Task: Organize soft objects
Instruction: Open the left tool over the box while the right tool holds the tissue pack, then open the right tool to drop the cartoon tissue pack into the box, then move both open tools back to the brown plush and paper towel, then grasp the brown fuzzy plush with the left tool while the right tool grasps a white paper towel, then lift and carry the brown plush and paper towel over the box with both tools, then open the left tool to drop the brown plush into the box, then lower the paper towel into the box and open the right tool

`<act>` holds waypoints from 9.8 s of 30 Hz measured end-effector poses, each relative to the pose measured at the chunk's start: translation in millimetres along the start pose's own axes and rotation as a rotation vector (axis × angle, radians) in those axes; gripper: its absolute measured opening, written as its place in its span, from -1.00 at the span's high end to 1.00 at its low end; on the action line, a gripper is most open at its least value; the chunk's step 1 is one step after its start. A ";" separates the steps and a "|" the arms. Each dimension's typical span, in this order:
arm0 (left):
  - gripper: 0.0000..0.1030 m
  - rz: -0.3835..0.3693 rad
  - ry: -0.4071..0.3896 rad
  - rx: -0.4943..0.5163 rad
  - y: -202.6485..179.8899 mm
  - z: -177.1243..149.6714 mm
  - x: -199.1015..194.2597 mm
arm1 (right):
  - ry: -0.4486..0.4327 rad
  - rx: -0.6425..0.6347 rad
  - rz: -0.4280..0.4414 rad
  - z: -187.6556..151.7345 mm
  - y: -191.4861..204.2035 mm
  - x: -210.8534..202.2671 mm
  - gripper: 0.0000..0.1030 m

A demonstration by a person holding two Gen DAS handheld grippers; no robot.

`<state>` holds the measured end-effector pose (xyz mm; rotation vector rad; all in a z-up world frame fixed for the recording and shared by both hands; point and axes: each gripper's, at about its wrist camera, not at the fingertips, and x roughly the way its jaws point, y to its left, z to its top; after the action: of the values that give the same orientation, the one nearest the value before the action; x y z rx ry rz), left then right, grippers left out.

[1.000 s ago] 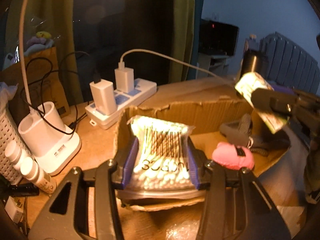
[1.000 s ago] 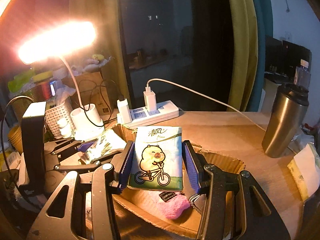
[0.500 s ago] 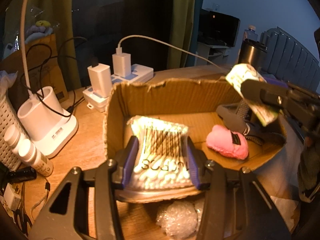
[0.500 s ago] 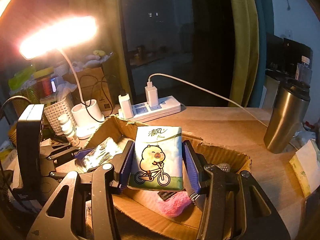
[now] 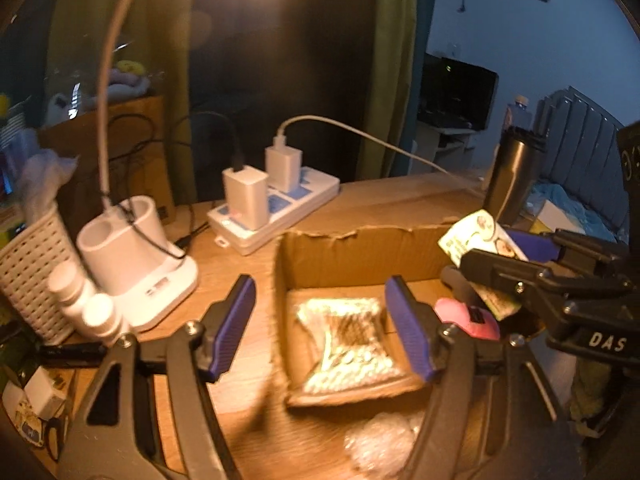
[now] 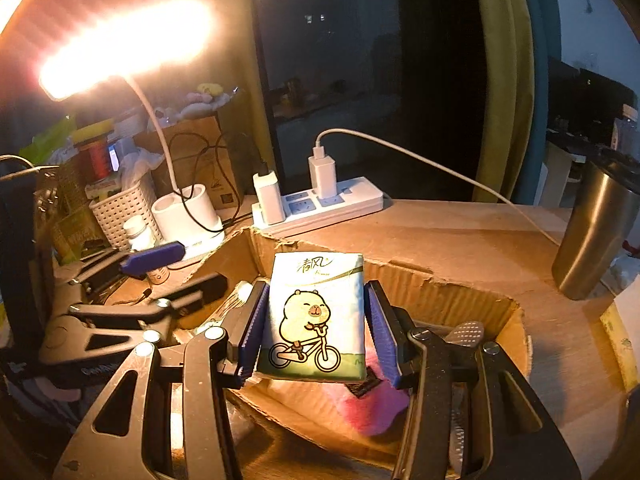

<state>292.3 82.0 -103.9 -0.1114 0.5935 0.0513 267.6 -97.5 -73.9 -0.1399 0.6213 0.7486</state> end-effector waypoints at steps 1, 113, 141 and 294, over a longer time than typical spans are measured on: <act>-0.34 0.006 -0.001 -0.005 3.6 -1.3 -2.7 | 0.005 -0.003 0.003 -0.4 1.5 1.5 0.01; -0.29 -0.015 0.203 0.186 -97.3 -131.4 -71.7 | 0.190 -0.030 -0.178 -176.7 22.2 -97.8 0.30; 0.29 -0.097 0.120 0.205 -109.4 -109.3 -102.7 | 0.048 0.050 -0.184 -149.1 -9.8 -139.8 0.71; -0.60 -0.097 -0.080 -0.017 -38.2 -15.9 -94.0 | -0.068 0.015 -0.209 -33.1 -0.2 -106.4 -0.10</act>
<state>208.8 40.7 -60.8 -0.1542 0.5069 -0.0328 192.0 -171.9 -39.7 -0.1621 0.5380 0.5445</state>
